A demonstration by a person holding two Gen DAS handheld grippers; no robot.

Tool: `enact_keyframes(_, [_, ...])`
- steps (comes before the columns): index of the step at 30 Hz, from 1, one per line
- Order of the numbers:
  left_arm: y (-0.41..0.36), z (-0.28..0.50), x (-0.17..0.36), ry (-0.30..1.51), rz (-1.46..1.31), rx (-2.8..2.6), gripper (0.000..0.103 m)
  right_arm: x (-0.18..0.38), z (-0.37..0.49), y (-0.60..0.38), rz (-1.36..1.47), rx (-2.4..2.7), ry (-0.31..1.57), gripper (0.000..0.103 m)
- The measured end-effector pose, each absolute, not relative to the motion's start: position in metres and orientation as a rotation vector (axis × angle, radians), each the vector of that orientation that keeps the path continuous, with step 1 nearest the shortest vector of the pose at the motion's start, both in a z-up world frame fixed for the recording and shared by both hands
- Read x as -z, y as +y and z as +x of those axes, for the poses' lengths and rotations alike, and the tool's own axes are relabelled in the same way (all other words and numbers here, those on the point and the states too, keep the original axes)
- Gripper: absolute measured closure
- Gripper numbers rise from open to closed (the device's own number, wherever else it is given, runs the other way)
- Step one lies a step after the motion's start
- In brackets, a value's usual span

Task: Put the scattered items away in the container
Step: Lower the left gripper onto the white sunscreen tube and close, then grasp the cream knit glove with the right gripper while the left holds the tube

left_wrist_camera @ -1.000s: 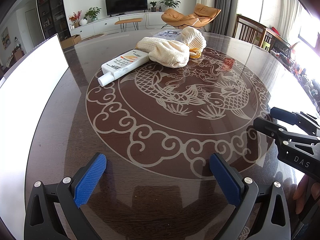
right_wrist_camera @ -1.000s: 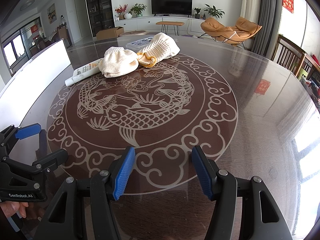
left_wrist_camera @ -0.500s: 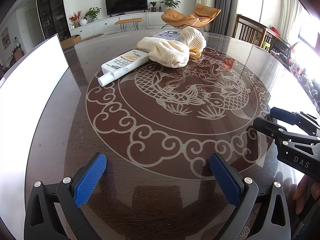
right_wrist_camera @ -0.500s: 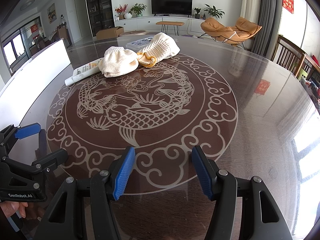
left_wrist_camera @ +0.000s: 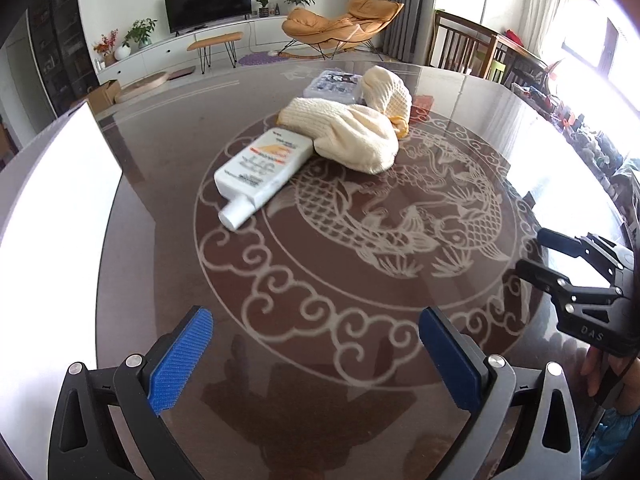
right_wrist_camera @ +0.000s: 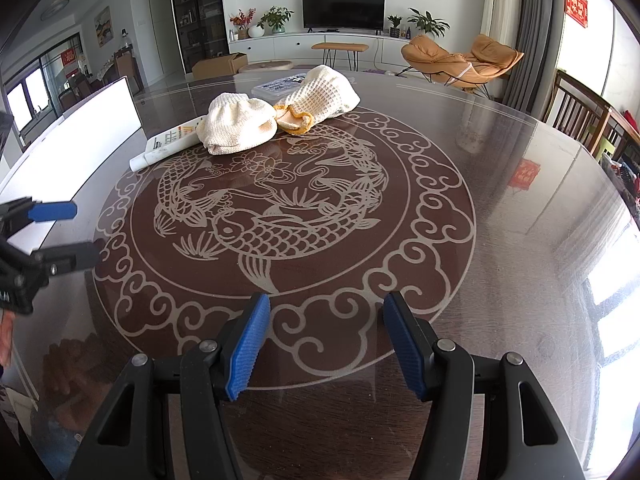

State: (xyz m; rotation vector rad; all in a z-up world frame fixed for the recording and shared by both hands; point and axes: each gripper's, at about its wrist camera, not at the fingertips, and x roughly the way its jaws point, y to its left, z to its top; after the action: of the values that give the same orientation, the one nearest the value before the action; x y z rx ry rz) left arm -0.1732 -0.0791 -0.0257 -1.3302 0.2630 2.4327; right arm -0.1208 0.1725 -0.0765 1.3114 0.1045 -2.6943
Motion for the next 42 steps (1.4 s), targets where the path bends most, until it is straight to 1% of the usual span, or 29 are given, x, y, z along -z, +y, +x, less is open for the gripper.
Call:
enact_keyframes(4, [-0.065, -0.231, 0.030, 0.437, -1.356, -2.373, 0.000, 0.076, -0.121, 0.172, 1.311, 2.694, 0.104, 0.043])
enact_keyframes(9, [-0.052, -0.284, 0.044, 0.546, -1.379, -2.298, 0.000, 0.076, -0.120, 0.172, 1.311, 2.694, 0.104, 0.043])
enact_keyframes(14, [-0.057, -0.313, 0.047, 0.413, -1.401, -2.230, 0.000, 0.076, -0.120, 0.172, 1.311, 2.695, 0.105, 0.043])
enact_keyframes(19, [-0.057, -0.313, 0.049, 0.425, -1.370, -2.216, 0.000, 0.076, -0.120, 0.173, 1.311, 2.695, 0.104, 0.043])
enact_keyframes(20, [-0.055, -0.312, 0.048, 0.423, -1.353, -2.220, 0.003, 0.076, -0.120, 0.172, 1.311, 2.695, 0.104, 0.043])
enact_keyframes(21, [-0.057, -0.311, 0.044, 0.410, -1.330, -2.237, 0.023, 0.076, -0.120, 0.172, 1.311, 2.695, 0.104, 0.043])
enact_keyframes(22, [-0.060, -0.310, 0.041, 0.391, -1.318, -2.264, 0.044, 0.076, -0.120, 0.172, 1.311, 2.695, 0.104, 0.043])
enact_keyframes(23, [-0.064, -0.308, 0.039, 0.365, -1.319, -2.283, 0.049, 0.076, -0.120, 0.172, 1.311, 2.695, 0.104, 0.043])
enact_keyframes(24, [-0.068, -0.305, 0.038, 0.341, -1.318, -2.300, 0.052, 0.076, -0.120, 0.172, 1.311, 2.695, 0.104, 0.043])
enact_keyframes(27, [-0.078, -0.282, 0.040, 0.323, -1.322, -2.368, 0.052, 0.076, -0.120, 0.173, 1.310, 2.695, 0.103, 0.043])
enact_keyframes(28, [-0.081, -0.270, 0.040, 0.306, -1.333, -2.399, 0.052, 0.076, -0.121, 0.173, 1.301, 2.687, 0.096, 0.041])
enact_keyframes(31, [-0.092, -0.226, 0.042, 0.227, -1.380, -2.468, 0.052, 0.068, -0.144, 0.171, 1.234, 2.529, -0.063, 0.041])
enact_keyframes(34, [-0.098, -0.188, 0.045, 0.175, -1.385, -2.508, 0.052, 0.047, -0.186, 0.148, 1.175, 2.530, -0.019, 0.041])
enact_keyframes(37, [-0.104, -0.159, 0.048, 0.129, -1.380, -2.538, 0.052, 0.026, -0.225, 0.124, 1.070, 2.532, -0.060, 0.041])
enact_keyframes(39, [-0.107, -0.148, 0.049, 0.104, -1.374, -2.549, 0.052, 0.026, -0.252, 0.101, 1.080, 2.511, -0.011, 0.041])
enact_keyframes(42, [-0.108, -0.139, 0.050, 0.073, -1.368, -2.563, 0.052, 0.053, -0.285, 0.070, 1.257, 2.455, 0.179, 0.042])
